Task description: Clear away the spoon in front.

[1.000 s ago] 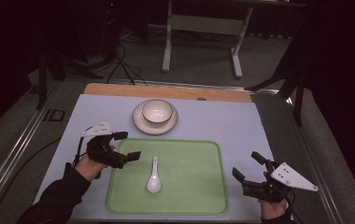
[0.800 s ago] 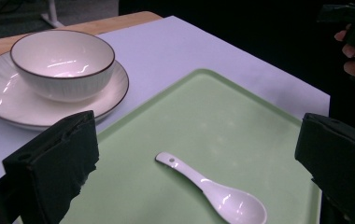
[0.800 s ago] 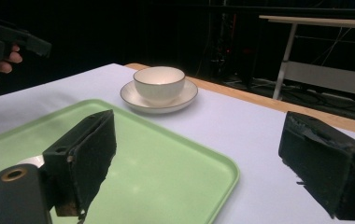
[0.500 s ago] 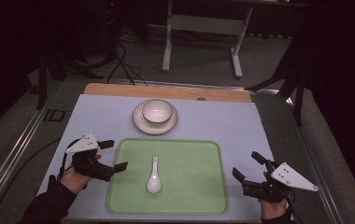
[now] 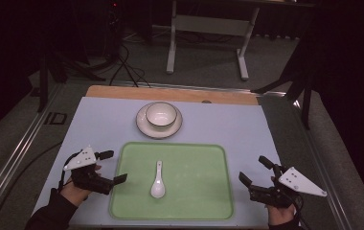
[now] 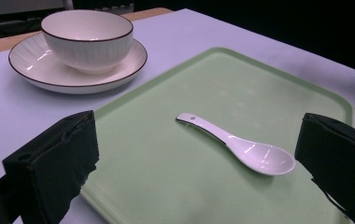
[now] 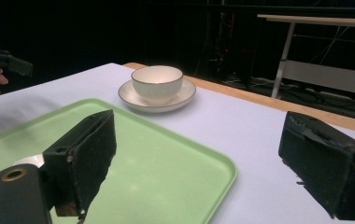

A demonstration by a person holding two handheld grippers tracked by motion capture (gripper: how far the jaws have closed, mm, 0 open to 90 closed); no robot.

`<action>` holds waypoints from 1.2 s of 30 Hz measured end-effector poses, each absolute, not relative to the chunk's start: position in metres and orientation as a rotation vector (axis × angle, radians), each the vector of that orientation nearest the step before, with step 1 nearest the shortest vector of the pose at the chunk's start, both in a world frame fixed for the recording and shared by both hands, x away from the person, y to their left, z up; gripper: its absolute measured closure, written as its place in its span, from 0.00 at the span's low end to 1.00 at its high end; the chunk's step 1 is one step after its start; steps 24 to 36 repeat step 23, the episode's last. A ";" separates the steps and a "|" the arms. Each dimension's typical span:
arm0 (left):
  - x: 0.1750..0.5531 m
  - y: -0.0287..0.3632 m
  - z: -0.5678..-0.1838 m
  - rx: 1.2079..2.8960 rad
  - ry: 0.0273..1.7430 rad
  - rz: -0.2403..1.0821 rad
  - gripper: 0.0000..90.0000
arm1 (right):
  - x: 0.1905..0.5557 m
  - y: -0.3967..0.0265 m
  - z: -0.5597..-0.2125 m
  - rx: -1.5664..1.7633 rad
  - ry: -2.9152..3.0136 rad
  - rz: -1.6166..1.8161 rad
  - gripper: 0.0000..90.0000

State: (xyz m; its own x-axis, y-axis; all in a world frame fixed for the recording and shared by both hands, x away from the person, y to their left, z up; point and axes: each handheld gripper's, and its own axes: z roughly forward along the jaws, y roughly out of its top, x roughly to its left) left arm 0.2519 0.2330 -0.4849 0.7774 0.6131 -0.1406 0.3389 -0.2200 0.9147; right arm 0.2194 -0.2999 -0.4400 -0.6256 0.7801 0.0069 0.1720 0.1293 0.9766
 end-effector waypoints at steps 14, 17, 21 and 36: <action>0.253 0.231 -0.493 1.830 0.718 0.296 0.00 | 0.221 -0.300 -0.442 0.922 1.911 1.525 0.12; 0.254 0.232 -0.493 1.828 0.715 0.296 0.00 | 0.222 -0.301 -0.443 0.925 1.915 1.525 0.12; 0.254 0.233 -0.494 1.820 0.714 0.291 0.00 | 0.222 -0.301 -0.443 0.930 1.913 1.526 0.12; 0.254 0.232 -0.494 1.820 0.712 0.290 0.00 | 0.222 -0.301 -0.443 0.930 1.914 1.525 0.12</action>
